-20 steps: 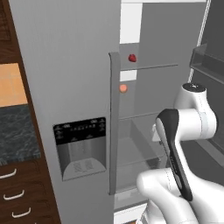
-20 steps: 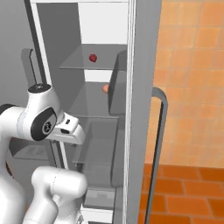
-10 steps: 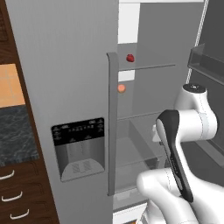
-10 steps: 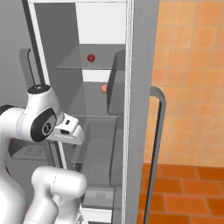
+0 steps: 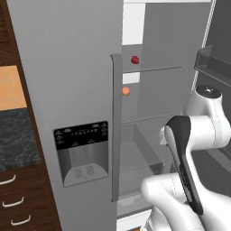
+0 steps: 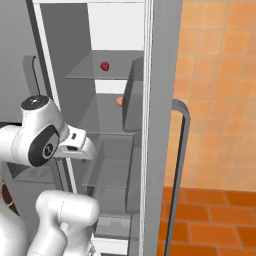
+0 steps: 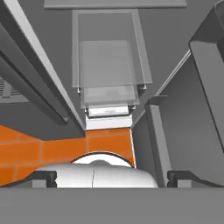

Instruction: Take the strawberry from the fridge and place it on top of the pancake, located on the dining counter.

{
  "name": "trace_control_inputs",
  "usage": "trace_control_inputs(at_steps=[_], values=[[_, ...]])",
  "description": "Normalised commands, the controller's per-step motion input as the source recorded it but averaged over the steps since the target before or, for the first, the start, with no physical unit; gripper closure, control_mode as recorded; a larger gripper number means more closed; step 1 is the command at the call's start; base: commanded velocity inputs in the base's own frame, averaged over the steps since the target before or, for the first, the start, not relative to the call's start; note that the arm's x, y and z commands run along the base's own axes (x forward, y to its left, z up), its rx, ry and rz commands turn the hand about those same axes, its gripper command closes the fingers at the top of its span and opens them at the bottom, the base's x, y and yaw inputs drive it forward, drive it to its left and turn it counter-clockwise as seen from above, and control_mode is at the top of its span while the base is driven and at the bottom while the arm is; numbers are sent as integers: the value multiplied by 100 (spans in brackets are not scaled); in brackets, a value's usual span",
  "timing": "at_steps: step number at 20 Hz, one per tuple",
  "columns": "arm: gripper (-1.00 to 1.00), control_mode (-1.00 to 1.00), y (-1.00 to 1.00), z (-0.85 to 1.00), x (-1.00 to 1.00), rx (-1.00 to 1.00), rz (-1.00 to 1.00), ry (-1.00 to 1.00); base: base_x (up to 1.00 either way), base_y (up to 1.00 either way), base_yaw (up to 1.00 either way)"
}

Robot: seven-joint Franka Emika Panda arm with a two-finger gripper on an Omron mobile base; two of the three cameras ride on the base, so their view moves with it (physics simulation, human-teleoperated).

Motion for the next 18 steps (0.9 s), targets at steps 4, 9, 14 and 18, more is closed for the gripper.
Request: trace_control_inputs(at_steps=[4,9,14,18], values=[[-100,-100,5,43,6,-6,18,-28,0,0,0],[-100,-100,5,86,14,5,17,-26,0,0,0],[-100,-100,-2,82,0,3,0,-10,0,0,0],[-100,-100,2,92,5,4,0,-3,0,0,0]])
